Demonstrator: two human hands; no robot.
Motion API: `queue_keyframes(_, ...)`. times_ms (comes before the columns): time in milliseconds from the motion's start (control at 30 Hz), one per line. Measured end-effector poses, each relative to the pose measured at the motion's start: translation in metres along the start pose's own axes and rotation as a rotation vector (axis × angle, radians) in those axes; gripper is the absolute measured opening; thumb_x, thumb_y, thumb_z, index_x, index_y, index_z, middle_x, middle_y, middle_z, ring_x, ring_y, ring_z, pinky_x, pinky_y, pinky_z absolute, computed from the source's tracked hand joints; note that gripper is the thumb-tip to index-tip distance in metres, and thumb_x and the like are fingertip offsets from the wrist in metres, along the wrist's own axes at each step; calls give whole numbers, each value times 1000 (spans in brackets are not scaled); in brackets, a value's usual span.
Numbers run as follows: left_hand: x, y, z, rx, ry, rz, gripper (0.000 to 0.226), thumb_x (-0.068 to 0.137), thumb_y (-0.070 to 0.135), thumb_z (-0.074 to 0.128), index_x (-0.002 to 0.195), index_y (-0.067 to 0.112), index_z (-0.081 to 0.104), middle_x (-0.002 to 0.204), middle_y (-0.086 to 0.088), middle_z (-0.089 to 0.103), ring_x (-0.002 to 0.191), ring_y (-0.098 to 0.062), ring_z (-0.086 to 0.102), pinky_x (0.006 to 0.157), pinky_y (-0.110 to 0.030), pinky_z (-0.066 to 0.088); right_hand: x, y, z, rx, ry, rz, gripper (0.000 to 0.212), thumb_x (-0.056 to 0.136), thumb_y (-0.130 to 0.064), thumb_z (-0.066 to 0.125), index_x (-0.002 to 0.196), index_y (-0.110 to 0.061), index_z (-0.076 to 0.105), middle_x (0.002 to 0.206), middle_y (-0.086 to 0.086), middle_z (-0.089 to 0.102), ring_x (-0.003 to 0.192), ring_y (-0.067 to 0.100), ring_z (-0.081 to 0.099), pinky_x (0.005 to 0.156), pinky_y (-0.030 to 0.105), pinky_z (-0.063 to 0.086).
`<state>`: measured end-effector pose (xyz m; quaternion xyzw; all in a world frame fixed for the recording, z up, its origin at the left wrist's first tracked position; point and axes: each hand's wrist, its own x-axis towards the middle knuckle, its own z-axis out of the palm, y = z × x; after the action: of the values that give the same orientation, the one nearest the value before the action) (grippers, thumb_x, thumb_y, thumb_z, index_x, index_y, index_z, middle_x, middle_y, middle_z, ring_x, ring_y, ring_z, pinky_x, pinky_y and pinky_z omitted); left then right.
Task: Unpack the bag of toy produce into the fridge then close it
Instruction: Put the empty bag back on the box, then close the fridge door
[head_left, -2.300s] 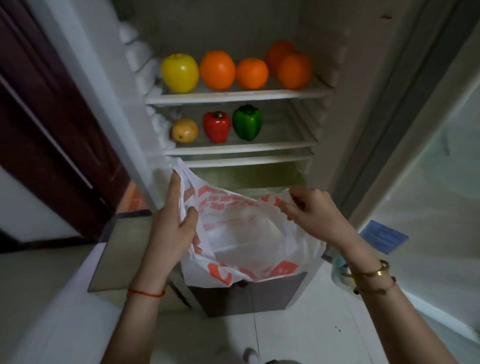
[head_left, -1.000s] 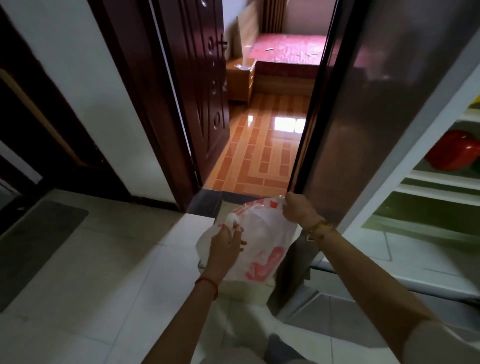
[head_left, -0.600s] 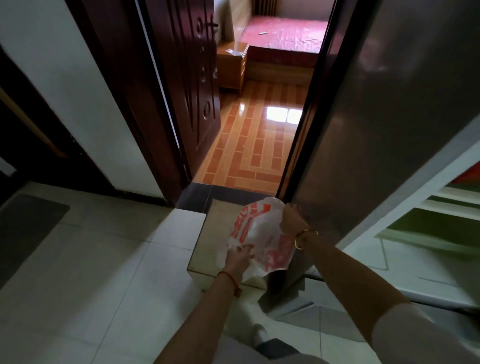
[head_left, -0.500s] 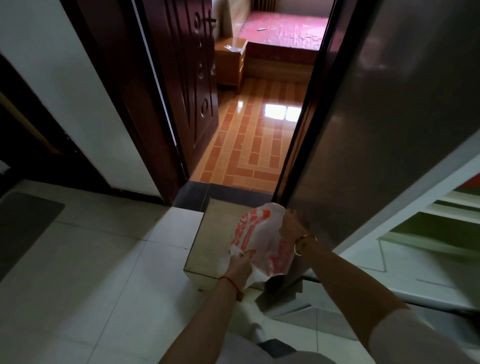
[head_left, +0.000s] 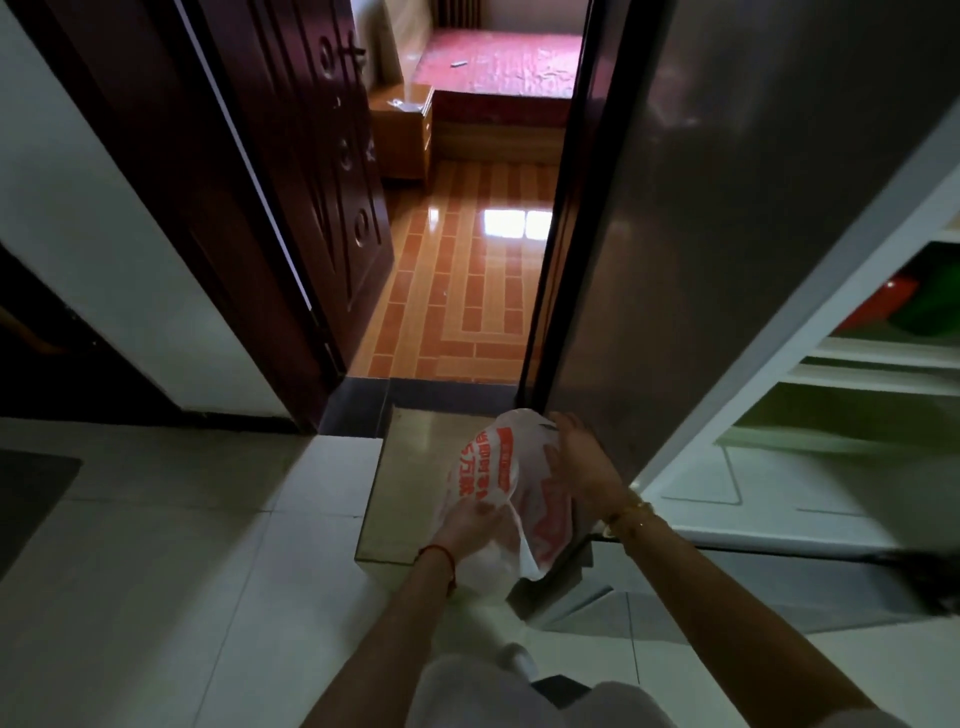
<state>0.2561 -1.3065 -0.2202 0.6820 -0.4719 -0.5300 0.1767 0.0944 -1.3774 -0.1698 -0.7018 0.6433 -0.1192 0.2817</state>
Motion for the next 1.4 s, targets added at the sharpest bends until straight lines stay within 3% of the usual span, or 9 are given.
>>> queue_keyframes(133, -28, 30, -37, 161, 209, 154, 16, 101, 19, 48, 111, 14, 59, 82, 8, 56, 65, 2, 51, 53, -8, 45, -26, -13, -11, 23, 40, -41, 45, 98, -27, 53, 140, -16, 44, 138, 6, 49, 125, 23, 50, 103, 31, 40)
queue_keyframes(267, -68, 51, -60, 186, 348, 411, 32, 96, 11, 55, 127, 7, 57, 119, -13, 63, 107, -27, 60, 86, -26, 43, -63, -15, -13, 16, 131, -56, 46, 97, -37, 50, 138, -17, 48, 135, 5, 54, 121, 23, 53, 102, 31, 43)
queue_keyframes(333, -75, 50, -62, 222, 326, 490, 36, 97, 15, 57, 133, 11, 55, 130, -8, 59, 122, -22, 53, 98, -27, 39, -86, -13, -19, 32, 169, -72, 53, 92, -47, 43, 133, -14, 53, 128, 9, 59, 115, 26, 58, 99, 34, 48)
queue_keyframes(433, -87, 52, -59, 247, 316, 591, 39, 96, 16, 59, 135, 16, 55, 134, 2, 55, 125, -12, 46, 101, -17, 31, -127, -6, -33, 82, 263, -62, 45, 92, -25, 59, 133, -8, 53, 126, 13, 60, 113, 31, 58, 96, 32, 45)
queue_keyframes(533, -102, 59, -49, 282, 292, 695, 40, 95, 15, 60, 134, 18, 55, 132, 8, 55, 124, -8, 48, 99, -7, 26, -171, 4, -46, 100, 375, -12, 45, 94, -23, 62, 136, -10, 51, 134, 9, 57, 124, 26, 52, 103, 27, 38)
queue_keyframes(800, -152, 79, -4, 359, 185, 903, 40, 96, 22, 56, 136, 24, 52, 136, 4, 54, 126, -8, 48, 101, -14, 35, -287, 46, -76, 52, 558, 139, 51, 93, -29, 61, 141, -16, 46, 139, 5, 52, 125, 23, 51, 105, 32, 41)
queue_keyframes(933, -180, 90, 29, 359, 140, 976, 39, 95, 26, 58, 134, 25, 52, 136, 4, 55, 128, -9, 47, 108, -30, 41, -346, 73, -84, 17, 621, 225, 53, 92, -31, 61, 141, -17, 45, 137, 5, 54, 126, 22, 49, 104, 30, 41)
queue_keyframes(1100, -227, 110, 95, 367, 82, 1072, 40, 96, 17, 59, 135, 16, 54, 130, 10, 51, 120, 10, 35, 95, 6, 23, -428, 109, -97, 6, 713, 305, 51, 93, -28, 62, 140, -21, 45, 138, 0, 54, 128, 16, 47, 106, 23, 35)
queue_keyframes(1400, -319, 136, 251, 342, -50, 1228, 40, 93, 17, 61, 133, 13, 57, 133, 0, 60, 124, -11, 52, 103, -7, 33, -582, 193, -135, -15, 839, 458, 49, 93, -32, 60, 138, -17, 48, 136, -1, 55, 128, 18, 47, 104, 21, 31)
